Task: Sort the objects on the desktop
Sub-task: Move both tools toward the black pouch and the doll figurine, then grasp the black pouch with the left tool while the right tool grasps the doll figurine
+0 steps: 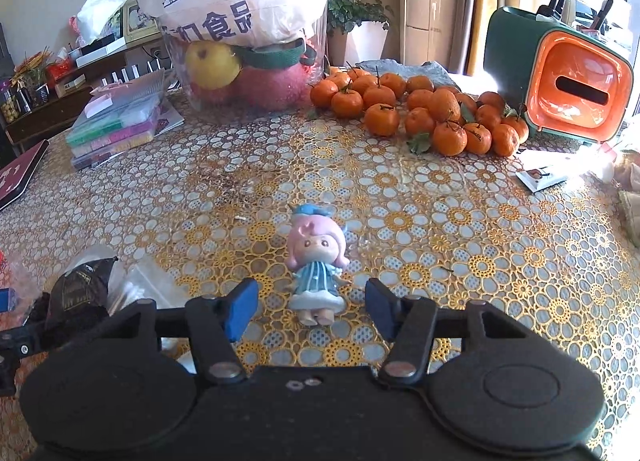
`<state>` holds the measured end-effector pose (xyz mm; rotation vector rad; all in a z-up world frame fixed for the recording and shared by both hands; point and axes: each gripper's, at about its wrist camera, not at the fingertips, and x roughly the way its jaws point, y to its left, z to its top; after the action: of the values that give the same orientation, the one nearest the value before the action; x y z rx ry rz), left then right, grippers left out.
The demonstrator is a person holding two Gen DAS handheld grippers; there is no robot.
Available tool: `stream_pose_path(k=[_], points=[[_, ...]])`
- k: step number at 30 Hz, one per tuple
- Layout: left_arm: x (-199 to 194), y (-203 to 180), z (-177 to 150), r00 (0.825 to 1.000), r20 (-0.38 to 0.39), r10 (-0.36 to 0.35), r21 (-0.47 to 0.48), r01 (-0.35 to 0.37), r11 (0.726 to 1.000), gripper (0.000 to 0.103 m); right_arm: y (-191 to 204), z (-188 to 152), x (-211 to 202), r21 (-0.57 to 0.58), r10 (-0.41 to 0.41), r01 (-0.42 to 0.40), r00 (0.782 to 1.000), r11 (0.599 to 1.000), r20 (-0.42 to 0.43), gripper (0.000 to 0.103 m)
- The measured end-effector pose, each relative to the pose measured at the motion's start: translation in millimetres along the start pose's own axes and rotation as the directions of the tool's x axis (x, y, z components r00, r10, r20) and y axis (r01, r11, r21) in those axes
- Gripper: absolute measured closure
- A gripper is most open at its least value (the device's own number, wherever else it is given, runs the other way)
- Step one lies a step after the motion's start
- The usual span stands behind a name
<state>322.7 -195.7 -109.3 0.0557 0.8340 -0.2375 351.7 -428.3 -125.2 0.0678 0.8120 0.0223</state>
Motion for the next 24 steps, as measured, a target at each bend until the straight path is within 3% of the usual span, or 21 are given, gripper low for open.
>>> stream_pose_path(k=[5, 7, 11, 15, 24], points=[[2.0, 1.3, -0.9, 1.000, -0.004, -0.008, -0.006, 0.008, 1.000, 0.031, 1.4, 0.7, 1.6, -0.013, -0.018, 0.018, 1.000, 1.000, 0.007, 0.052], [3.6, 1.7, -1.5, 1.000, -0.012, -0.010, -0.004, 0.010, 1.000, 0.042, 1.0, 0.6, 1.1, -0.013, -0.026, 0.026, 1.000, 1.000, 0.010, 0.059], [4.4, 1.1, -4.4, 1.000, -0.015, -0.006, 0.001, 0.006, 1.000, 0.047, -0.4, 0.3, 0.3, -0.011, -0.027, 0.027, 1.000, 1.000, 0.012, 0.067], [2.6, 1.3, -4.5, 1.000, -0.014, -0.007, 0.000, 0.007, 1.000, 0.058, -0.1, 0.1, -1.2, -0.005, -0.027, 0.027, 1.000, 1.000, 0.010, 0.068], [-4.2, 1.2, -3.5, 1.000, -0.016, 0.002, 0.006, -0.002, 1.000, 0.065, 1.6, -1.8, -10.1, -0.010, -0.024, 0.024, 1.000, 1.000, 0.005, 0.068]])
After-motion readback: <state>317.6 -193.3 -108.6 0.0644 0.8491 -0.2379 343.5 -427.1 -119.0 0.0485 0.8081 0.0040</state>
